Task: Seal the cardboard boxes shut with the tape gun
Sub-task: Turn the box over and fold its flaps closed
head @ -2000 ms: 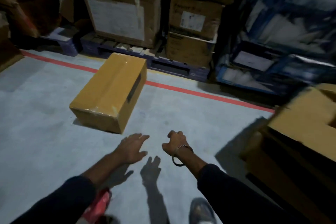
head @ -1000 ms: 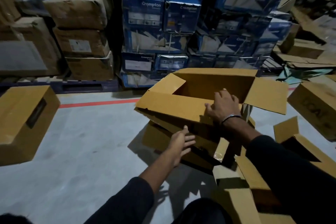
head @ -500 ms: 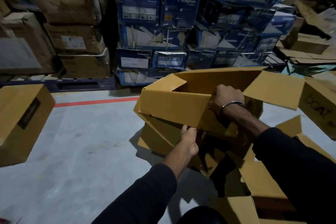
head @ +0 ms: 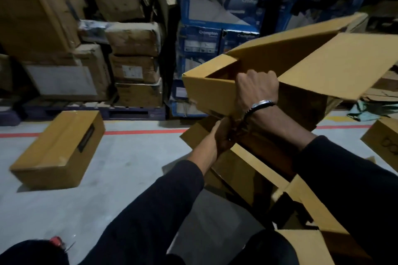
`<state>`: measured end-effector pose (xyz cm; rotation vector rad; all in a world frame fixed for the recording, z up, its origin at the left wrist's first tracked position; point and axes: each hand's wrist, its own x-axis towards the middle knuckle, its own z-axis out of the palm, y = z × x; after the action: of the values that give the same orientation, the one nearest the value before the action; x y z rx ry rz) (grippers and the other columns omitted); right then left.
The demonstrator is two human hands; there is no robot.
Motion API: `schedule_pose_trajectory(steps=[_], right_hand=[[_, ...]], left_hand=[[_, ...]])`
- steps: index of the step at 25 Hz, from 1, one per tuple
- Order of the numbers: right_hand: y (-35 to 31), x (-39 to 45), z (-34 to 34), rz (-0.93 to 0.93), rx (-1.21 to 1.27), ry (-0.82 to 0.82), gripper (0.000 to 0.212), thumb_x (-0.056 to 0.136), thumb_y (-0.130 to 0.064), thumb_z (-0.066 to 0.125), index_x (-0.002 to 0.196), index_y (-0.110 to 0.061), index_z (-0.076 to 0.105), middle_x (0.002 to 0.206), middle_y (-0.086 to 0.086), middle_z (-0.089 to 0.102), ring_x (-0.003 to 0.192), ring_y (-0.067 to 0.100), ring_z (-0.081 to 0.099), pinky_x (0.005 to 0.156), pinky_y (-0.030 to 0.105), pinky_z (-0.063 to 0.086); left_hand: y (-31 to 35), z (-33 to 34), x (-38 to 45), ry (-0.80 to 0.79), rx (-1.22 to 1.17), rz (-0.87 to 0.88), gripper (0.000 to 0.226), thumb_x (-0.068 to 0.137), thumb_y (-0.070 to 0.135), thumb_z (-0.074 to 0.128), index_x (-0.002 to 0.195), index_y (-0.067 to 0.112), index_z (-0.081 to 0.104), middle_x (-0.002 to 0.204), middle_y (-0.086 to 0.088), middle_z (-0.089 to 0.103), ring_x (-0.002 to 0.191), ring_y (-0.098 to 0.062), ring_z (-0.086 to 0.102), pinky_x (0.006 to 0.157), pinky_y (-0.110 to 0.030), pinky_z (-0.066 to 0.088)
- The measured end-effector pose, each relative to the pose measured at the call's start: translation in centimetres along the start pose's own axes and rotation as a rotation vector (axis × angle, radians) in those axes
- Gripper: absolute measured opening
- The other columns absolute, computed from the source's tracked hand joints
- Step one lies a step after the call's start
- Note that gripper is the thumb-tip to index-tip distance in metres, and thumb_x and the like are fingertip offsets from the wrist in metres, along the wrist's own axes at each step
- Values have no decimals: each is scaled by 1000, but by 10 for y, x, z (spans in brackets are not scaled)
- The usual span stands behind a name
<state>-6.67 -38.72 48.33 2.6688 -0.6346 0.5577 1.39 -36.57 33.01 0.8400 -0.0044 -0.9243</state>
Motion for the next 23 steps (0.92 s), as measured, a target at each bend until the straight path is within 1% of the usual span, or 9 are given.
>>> schedule_pose_trajectory(steps=[2, 4, 7, 10, 14, 17, 20, 21, 23], right_hand=[[-27, -3, -12, -60, 103, -16, 16, 101, -22, 54, 103, -10, 64, 66, -6, 28, 52, 10, 31, 51, 10, 27], [-57, -5, -28, -68, 102, -17, 20, 100, -26, 57, 115, -15, 66, 77, -4, 44, 62, 14, 41, 59, 19, 31], [-117, -20, -63, -42, 236, 48, 25, 99, -18, 60, 123, -15, 60, 116, 7, 63, 101, 28, 64, 74, 38, 40], [-180, -43, -61, -73, 442, -81, 30, 97, -15, 60, 127, -14, 58, 128, 8, 62, 115, 32, 65, 78, 37, 47], [-272, -92, -27, -162, 749, -413, 41, 94, -22, 69, 128, -8, 49, 131, 15, 58, 118, 39, 60, 87, 43, 50], [-334, -130, 20, -207, 784, -553, 44, 95, -19, 69, 129, -10, 42, 133, 14, 53, 118, 38, 59, 89, 43, 50], [-382, -161, 77, -175, 798, -664, 40, 99, -15, 61, 131, -10, 39, 135, 13, 49, 117, 37, 60, 86, 42, 49], [-399, -170, 96, -152, 799, -714, 38, 100, -14, 58, 132, -9, 39, 136, 13, 47, 117, 37, 61, 84, 41, 49], [-430, -188, 134, -81, 806, -816, 34, 103, -11, 50, 135, -7, 38, 139, 13, 44, 119, 36, 62, 86, 42, 49]], left_hand=[[33, -7, -41, -41, 73, 85, 21, 108, 14, 47, 114, 6, 65, 91, -10, 73, 79, -22, 72, 66, -37, 64], [60, -30, -73, -28, 132, 139, 26, 106, 8, 39, 101, 7, 64, 72, -8, 73, 63, -19, 73, 59, -36, 62], [102, -91, -112, 126, 173, 258, 36, 89, -3, 34, 97, 12, 67, 84, -8, 73, 76, -23, 70, 86, -53, 59], [139, -179, -144, 281, 210, 338, 41, 89, -3, 35, 97, 22, 66, 70, 2, 59, 77, -19, 60, 87, -52, 56], [144, -295, -199, 433, 242, 337, 34, 112, 35, 41, 112, 20, 71, 54, 8, 46, 52, -9, 49, 71, -35, 48], [121, -382, -205, 636, 251, 276, 46, 113, 28, 34, 154, 9, 44, 50, 9, 36, 50, -7, 35, 59, -28, 35], [82, -445, -186, 750, 243, 254, 51, 109, 5, 29, 151, 27, 48, 71, -5, 60, 57, -8, 40, 70, -28, 43], [69, -462, -179, 771, 232, 237, 59, 106, -3, 27, 151, 29, 47, 96, -16, 72, 66, -11, 50, 83, -32, 48], [38, -501, -169, 843, 203, 217, 71, 100, -14, 27, 156, 26, 43, 139, -25, 61, 101, -27, 68, 102, -46, 50]])
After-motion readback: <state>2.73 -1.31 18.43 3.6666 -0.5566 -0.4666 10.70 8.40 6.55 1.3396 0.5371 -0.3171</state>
